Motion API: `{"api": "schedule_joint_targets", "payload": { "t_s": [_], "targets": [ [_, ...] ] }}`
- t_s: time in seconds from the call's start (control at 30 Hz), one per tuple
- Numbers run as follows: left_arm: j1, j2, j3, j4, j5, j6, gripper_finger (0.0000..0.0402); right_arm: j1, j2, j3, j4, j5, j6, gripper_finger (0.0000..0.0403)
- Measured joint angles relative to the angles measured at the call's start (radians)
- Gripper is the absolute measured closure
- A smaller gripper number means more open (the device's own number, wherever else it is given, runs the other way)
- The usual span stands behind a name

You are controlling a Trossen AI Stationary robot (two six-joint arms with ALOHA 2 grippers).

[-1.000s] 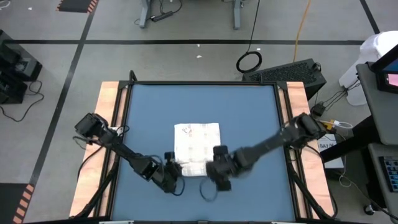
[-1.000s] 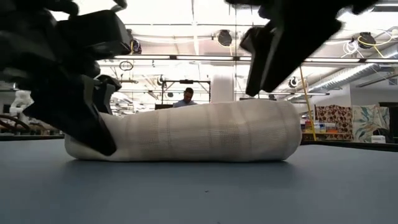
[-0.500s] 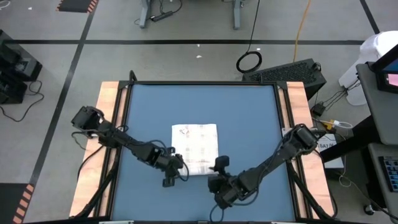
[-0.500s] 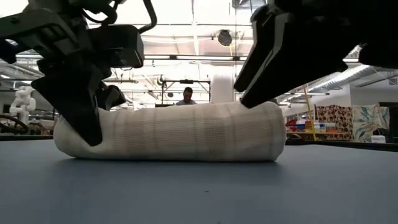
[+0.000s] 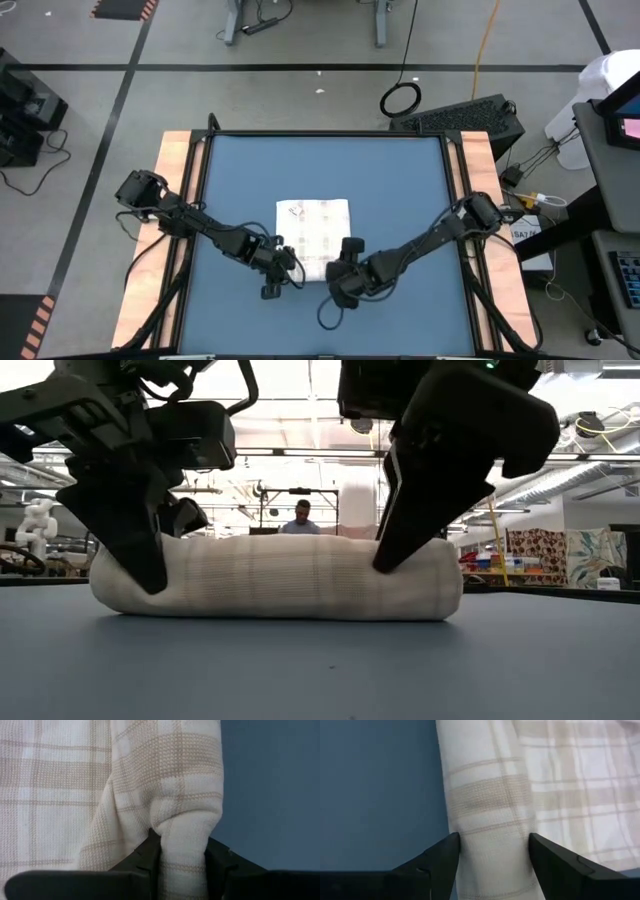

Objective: Roll towel into tight, uniform cylinder
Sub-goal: Roll the white towel

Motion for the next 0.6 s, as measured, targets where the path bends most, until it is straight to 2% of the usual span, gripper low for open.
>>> {"api": "schedule_joint_targets", "payload": {
  "t_s": [0.1, 0.27, 0.47, 0.6],
  "targets": [
    [0.000, 0.001, -0.001, 0.022, -0.034, 0.000, 0.0304, -0.012, 0.000, 0.000, -0.016, -0.007, -0.012, 0.0174],
    [-0.011, 0.002, -0.002, 0.066, -0.138, 0.001, 0.0290, -0.055, 0.042, 0.000, -0.022, -0.150, -0.034, 0.0174],
    [-0.052, 0.002, -0.002, 0.074, -0.243, 0.019, 0.0201, -0.083, 0.080, 0.005, -0.020, -0.210, -0.043, 0.0177],
    [-0.079, -0.008, -0.002, 0.072, -0.278, 0.069, 0.0135, -0.090, 0.069, 0.004, -0.020, -0.238, -0.038, 0.0197]
  ]
}}
